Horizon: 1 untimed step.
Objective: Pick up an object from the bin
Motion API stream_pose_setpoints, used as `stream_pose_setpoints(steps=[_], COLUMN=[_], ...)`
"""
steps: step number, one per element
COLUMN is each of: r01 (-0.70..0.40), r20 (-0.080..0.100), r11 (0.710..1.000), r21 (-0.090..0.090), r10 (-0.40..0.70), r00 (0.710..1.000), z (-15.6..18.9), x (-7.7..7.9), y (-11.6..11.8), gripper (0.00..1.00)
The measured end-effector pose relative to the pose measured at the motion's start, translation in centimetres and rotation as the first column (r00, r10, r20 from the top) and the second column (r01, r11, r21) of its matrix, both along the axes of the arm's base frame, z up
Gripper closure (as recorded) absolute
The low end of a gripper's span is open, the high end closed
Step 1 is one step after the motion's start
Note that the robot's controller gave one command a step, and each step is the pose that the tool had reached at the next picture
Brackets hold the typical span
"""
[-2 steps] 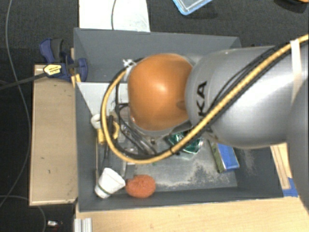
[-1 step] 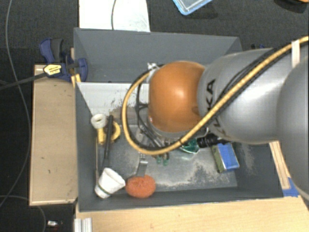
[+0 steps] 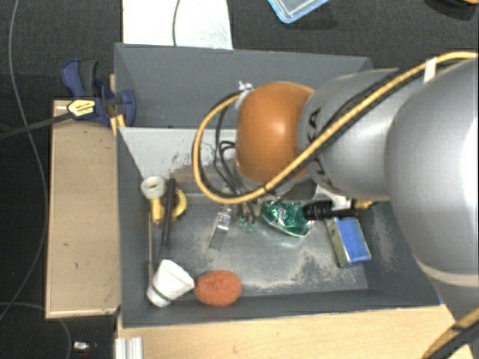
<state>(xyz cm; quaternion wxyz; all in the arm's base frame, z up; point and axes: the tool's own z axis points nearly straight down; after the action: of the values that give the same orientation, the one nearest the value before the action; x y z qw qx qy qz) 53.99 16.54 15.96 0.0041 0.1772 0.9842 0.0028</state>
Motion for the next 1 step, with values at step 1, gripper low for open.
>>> stream_pose_setpoints(steps=[1], r01=[0.091], r20=[-0.007], r11=[0.996], r21=[-0.002], r10=[-0.091], r00=[0.996], z=[-0.39], x=[-0.98], y=[-3.83], gripper=[0.00])
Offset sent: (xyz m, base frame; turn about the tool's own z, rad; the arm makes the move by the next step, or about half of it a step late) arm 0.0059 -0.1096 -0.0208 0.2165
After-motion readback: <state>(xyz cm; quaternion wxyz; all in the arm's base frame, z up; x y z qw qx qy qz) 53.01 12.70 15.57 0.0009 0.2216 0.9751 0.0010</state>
